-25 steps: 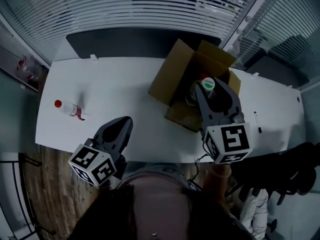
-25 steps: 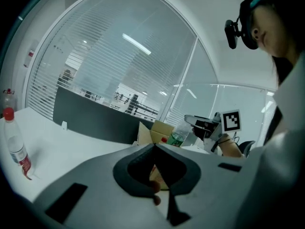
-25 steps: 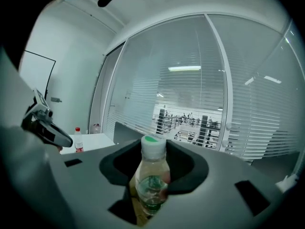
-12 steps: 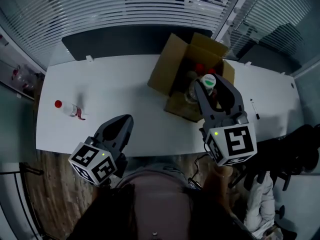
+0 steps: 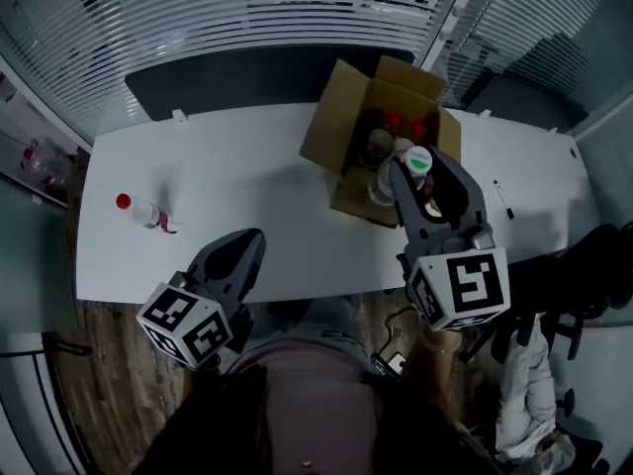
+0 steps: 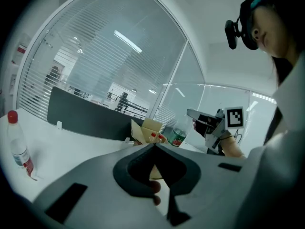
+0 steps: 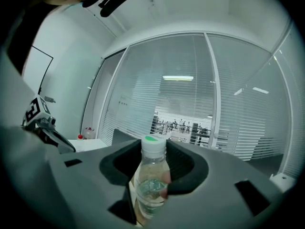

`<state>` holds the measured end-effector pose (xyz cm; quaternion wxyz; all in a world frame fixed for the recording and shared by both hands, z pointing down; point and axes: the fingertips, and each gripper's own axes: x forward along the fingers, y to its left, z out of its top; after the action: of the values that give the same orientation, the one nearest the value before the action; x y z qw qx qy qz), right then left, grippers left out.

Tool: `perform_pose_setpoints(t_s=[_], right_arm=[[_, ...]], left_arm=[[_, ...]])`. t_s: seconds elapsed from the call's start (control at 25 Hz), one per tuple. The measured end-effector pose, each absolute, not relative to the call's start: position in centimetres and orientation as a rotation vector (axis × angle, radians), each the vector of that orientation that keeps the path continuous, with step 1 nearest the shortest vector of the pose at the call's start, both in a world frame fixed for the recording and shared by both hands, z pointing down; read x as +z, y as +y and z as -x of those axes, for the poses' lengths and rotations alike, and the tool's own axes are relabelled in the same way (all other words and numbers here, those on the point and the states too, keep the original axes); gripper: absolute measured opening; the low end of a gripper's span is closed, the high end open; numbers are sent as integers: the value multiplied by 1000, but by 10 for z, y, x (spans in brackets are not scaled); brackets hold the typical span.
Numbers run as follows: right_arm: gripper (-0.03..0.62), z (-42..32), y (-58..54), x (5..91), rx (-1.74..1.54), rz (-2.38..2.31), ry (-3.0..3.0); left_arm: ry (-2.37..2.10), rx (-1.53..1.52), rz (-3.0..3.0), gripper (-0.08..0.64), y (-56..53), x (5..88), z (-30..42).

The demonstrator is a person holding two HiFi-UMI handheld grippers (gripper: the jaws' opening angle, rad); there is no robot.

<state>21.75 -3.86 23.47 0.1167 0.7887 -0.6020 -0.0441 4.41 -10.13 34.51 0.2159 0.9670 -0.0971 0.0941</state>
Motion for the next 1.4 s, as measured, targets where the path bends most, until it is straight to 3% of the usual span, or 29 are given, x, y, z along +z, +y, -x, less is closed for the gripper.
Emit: perform_pose_setpoints(t_s=[0.76, 1.4], right_arm=[[173, -145, -33, 259, -43, -2346, -1715], [173, -109, -87, 288, 32, -2177, -1904]], left_arm=[[-217, 296, -2693, 9, -103, 346, 25], [-422, 246, -2646, 9, -126, 352, 66]])
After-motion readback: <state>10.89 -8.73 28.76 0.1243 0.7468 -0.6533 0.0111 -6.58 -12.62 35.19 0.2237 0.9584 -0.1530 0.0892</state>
